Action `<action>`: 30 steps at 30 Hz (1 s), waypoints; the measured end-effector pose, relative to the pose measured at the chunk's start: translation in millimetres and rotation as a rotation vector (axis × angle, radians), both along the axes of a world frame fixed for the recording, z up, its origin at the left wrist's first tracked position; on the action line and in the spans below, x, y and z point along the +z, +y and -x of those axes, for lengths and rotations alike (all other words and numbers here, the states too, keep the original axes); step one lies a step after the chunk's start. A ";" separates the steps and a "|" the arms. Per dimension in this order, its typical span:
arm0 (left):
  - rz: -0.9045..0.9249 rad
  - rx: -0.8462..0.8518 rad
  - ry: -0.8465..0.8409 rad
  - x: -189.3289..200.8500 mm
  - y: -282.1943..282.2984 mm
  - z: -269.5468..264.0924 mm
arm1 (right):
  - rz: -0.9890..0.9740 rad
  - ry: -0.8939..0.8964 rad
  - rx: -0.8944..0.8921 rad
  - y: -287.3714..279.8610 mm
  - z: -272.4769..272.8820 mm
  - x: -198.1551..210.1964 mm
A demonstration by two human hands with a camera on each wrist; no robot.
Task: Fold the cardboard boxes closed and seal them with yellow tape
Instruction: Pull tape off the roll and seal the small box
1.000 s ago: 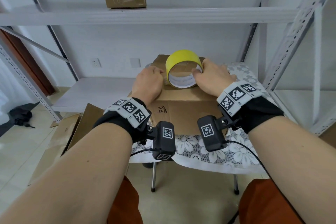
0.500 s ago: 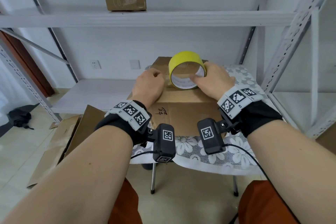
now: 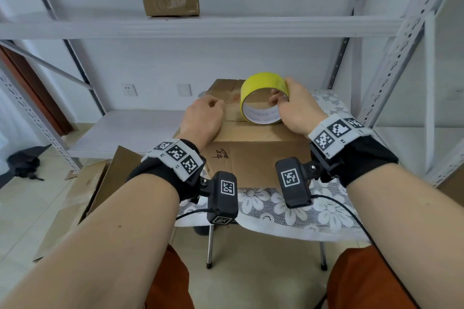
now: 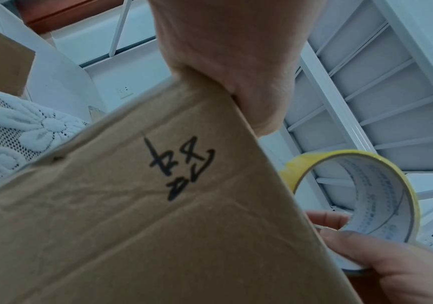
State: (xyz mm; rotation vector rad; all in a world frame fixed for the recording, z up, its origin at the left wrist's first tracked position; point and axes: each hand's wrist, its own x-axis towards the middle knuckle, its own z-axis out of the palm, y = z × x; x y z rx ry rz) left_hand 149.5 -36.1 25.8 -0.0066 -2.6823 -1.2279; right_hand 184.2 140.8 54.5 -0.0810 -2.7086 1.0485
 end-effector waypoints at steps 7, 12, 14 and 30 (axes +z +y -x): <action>0.009 -0.006 0.024 -0.5 1.2 -0.4 | -0.053 -0.013 -0.063 1.3 -4.5 -1.7; -0.011 -0.016 0.024 -1.6 0.8 -0.1 | -0.095 -0.031 -0.096 1.4 -5.5 -0.2; -0.004 -0.018 0.023 -1.5 0.6 0.6 | -0.085 -0.041 -0.097 -0.4 -5.0 0.8; 0.272 -0.057 0.269 3.7 4.6 -15.0 | 0.117 0.090 -0.036 4.2 -4.6 2.2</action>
